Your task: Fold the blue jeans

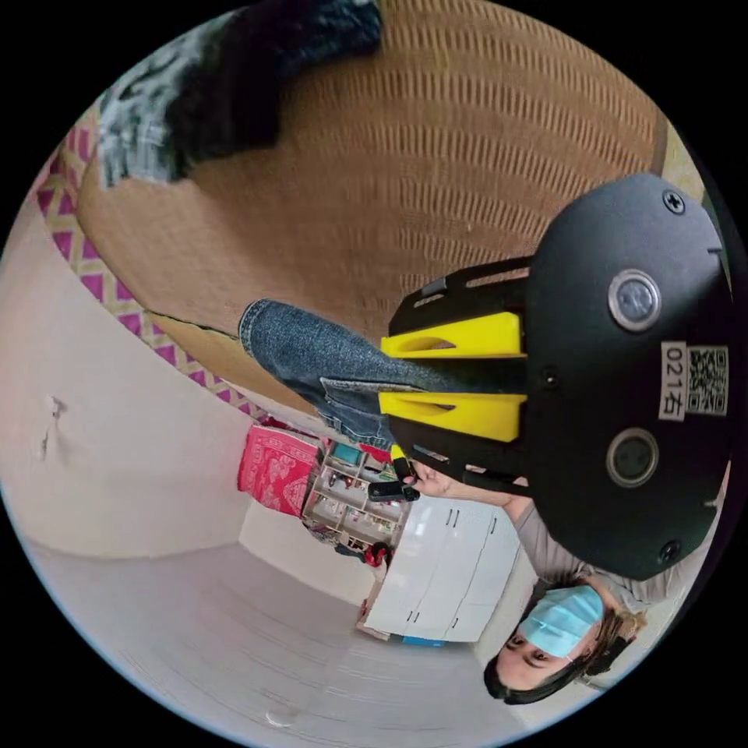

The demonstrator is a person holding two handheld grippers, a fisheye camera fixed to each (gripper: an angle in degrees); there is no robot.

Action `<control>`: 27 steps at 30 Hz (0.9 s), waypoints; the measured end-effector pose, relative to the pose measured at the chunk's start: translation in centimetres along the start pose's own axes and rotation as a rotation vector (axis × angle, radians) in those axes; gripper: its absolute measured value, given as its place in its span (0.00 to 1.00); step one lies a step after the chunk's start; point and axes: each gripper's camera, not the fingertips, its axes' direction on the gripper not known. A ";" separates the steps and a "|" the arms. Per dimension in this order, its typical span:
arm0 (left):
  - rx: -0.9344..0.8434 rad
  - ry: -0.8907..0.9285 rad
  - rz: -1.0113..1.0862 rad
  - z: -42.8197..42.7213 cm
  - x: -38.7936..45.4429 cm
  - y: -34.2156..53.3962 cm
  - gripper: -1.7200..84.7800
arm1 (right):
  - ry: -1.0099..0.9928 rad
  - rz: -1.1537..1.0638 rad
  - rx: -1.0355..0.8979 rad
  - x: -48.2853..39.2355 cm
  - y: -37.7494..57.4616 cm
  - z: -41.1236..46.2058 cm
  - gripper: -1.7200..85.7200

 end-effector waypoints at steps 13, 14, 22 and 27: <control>-0.094 0.067 0.174 32.9 17.6 -32.0 0.09 | 0.468 0.043 0.354 3.8 -14.1 -30.3 0.12; -0.108 0.057 0.166 34.2 17.2 -32.4 0.09 | 0.565 0.068 0.348 5.0 -15.0 -30.0 0.13; -0.124 0.244 0.107 36.4 6.3 -25.3 0.09 | 0.964 0.081 0.274 4.7 -15.3 -25.7 0.08; -0.100 0.236 0.216 25.5 4.7 -14.5 0.02 | 0.840 -0.250 0.177 -5.9 -14.6 -16.7 0.02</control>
